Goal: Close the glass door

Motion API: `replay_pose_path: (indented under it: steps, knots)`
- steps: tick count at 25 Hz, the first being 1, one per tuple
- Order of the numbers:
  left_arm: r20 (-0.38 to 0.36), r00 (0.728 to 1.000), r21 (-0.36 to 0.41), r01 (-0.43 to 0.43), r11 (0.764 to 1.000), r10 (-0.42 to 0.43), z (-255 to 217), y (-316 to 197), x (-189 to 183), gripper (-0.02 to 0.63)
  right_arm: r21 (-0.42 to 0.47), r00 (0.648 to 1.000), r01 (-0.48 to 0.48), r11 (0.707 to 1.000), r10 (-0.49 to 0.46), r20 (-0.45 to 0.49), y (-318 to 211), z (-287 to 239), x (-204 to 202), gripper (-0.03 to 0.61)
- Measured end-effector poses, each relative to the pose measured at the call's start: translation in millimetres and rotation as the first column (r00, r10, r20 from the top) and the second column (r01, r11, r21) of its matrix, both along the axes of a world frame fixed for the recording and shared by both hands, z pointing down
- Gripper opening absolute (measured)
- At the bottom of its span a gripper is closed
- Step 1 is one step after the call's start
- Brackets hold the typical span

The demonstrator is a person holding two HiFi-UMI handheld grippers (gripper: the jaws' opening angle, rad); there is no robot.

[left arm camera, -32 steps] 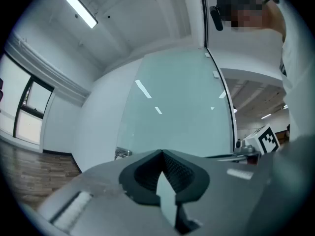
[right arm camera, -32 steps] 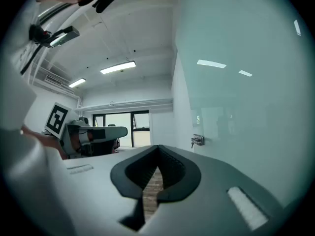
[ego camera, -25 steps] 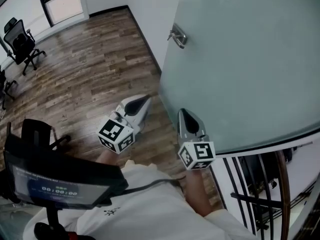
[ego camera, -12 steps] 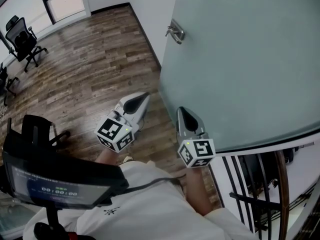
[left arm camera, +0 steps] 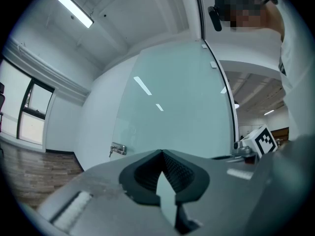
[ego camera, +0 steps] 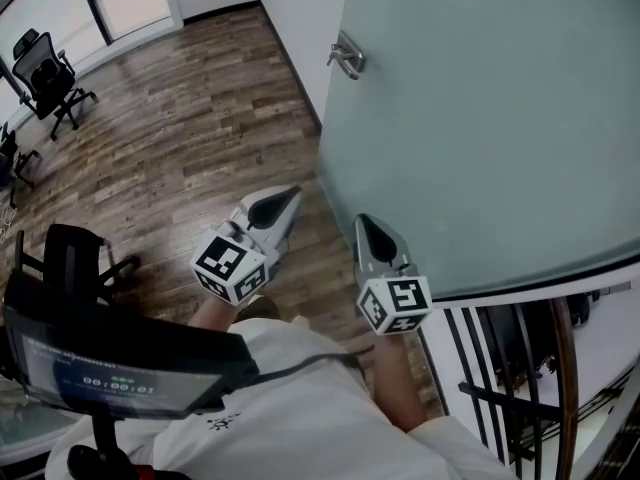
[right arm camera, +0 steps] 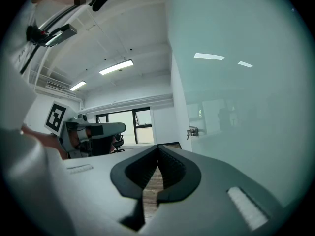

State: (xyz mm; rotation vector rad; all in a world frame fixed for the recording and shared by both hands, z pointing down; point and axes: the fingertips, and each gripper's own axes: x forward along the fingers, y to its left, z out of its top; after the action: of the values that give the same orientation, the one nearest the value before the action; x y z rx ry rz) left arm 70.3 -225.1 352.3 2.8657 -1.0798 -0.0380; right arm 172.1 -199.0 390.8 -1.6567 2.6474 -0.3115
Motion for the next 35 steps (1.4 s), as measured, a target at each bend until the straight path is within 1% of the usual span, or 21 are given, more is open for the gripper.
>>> replay_pose_path:
  steps: [6,11,16,20,26,35]
  knots:
    - [-0.01,1.0,-0.007,0.005,1.0,-0.005,6,-15,2,0.0,-0.015,1.0,-0.005,1.0,0.005,0.001,-14,7,6,0.009]
    - [-0.017,1.0,-0.013,-0.017,1.0,0.017,11,-37,5,0.0,-0.017,1.0,-0.019,1.0,0.019,-0.004,-34,10,4,0.009]
    - [-0.026,0.999,-0.02,-0.041,0.999,0.04,12,-97,0,0.0,-0.024,0.999,-0.049,0.998,0.049,-0.014,-88,10,1,0.009]
    - [-0.033,0.997,-0.011,-0.064,0.998,0.064,7,-117,5,0.0,-0.017,0.997,-0.067,0.998,0.066,-0.032,-108,8,4,0.009]
    - [-0.041,0.995,-0.019,-0.095,0.995,0.094,1,-189,-15,0.0,-0.013,0.994,-0.091,0.996,0.09,-0.056,-176,-4,-20,0.009]
    - [-0.047,0.985,-0.014,-0.167,0.986,0.166,-4,-270,-35,0.0,-0.024,0.985,-0.158,0.987,0.155,-0.075,-250,-6,-42,0.009]
